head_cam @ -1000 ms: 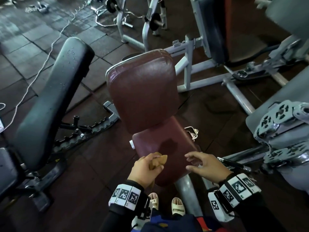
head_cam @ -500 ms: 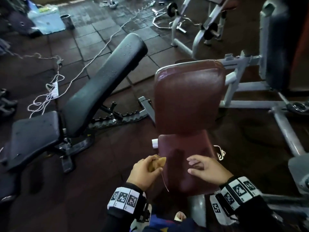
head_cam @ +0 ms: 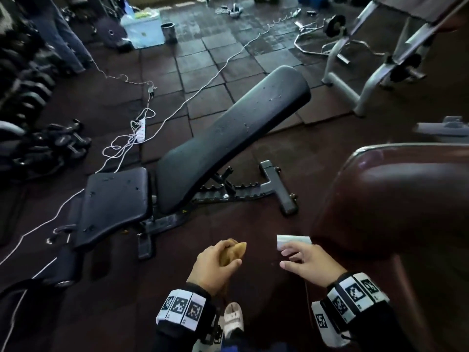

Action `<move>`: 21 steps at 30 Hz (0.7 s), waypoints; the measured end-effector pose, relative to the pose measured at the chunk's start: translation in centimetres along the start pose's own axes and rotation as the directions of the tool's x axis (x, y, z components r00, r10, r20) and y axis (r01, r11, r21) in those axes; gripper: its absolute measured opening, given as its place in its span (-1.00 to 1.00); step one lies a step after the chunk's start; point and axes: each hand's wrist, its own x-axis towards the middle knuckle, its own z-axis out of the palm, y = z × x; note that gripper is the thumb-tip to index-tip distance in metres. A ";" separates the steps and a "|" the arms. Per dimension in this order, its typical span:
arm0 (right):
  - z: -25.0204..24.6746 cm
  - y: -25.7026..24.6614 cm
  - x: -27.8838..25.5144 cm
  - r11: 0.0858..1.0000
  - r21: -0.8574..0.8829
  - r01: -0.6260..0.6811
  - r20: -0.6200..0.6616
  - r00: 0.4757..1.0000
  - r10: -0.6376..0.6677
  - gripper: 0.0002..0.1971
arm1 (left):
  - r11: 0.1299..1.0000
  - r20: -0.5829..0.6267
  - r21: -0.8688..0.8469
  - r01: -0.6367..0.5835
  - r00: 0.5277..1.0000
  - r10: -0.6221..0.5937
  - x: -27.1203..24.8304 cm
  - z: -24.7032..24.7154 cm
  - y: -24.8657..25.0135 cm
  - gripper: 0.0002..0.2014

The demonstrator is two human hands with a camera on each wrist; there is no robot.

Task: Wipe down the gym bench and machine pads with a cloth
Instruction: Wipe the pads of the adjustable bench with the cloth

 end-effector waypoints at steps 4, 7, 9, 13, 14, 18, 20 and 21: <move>1.5 -3.9 5.3 1.000 0.003 -0.006 -0.005 1.000 0.006 -0.70 | 1.000 0.013 0.027 -0.011 1.000 0.010 4.3 -4.3 -2.2 -0.63; 1.6 -5.7 8.2 1.000 0.000 -0.011 -0.022 1.000 0.011 -0.70 | 0.999 0.017 0.029 -0.027 1.000 0.027 7.4 -6.7 -3.0 -0.61; 1.3 -6.5 9.8 1.000 -0.004 -0.028 -0.031 0.999 0.027 -0.70 | 0.999 0.014 0.025 -0.031 0.999 0.031 9.1 -7.8 -3.2 -0.61; 0.1 -7.3 12.5 0.999 -0.018 -0.041 -0.032 0.999 0.041 -0.70 | 0.999 0.025 -0.022 -0.031 0.999 0.032 12.4 -9.2 -2.7 -0.62; -0.4 -7.4 13.3 0.999 -0.015 -0.042 -0.033 0.999 0.041 -0.70 | 0.999 0.031 -0.030 -0.032 0.999 0.033 13.3 -9.4 -2.4 -0.62; -3.0 -7.7 17.3 0.999 -0.019 -0.045 -0.017 0.999 0.044 -0.68 | 0.999 0.059 -0.048 -0.026 0.998 0.029 17.7 -9.8 -1.0 -0.63; -4.8 -7.9 19.9 0.999 0.005 -0.045 -0.029 0.999 0.045 -0.67 | 0.998 0.065 -0.055 -0.028 0.997 0.031 20.4 -9.9 0.1 -0.62; -5.8 -8.1 21.3 0.999 0.017 -0.044 -0.040 0.998 0.045 -0.67 | 0.998 0.066 -0.060 -0.028 0.997 0.032 21.9 -9.9 0.7 -0.62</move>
